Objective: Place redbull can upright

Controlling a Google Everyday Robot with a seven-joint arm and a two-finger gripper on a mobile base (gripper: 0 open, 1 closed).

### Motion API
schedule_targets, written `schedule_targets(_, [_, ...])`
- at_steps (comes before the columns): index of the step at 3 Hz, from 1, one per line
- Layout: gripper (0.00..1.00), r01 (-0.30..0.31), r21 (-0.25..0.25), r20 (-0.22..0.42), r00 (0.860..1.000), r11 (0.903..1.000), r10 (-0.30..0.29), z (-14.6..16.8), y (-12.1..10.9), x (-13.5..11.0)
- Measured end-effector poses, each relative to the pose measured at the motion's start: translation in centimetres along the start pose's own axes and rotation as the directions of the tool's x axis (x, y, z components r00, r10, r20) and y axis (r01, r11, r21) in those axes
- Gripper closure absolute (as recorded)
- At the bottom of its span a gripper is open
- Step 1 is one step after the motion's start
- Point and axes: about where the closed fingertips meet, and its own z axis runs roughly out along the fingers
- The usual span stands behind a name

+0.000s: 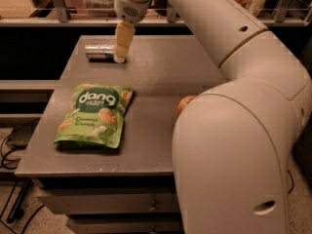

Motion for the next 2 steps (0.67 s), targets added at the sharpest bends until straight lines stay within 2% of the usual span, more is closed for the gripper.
schedule_targets(1, [0.0,-0.018,-0.008,0.035,0.999,0.9998,0.018,2.0,-0.3,-1.7])
schedule_targets(2, [0.0,-0.006,-0.023,0.072,0.997,0.9997,0.007,4.1,-0.6,-4.1])
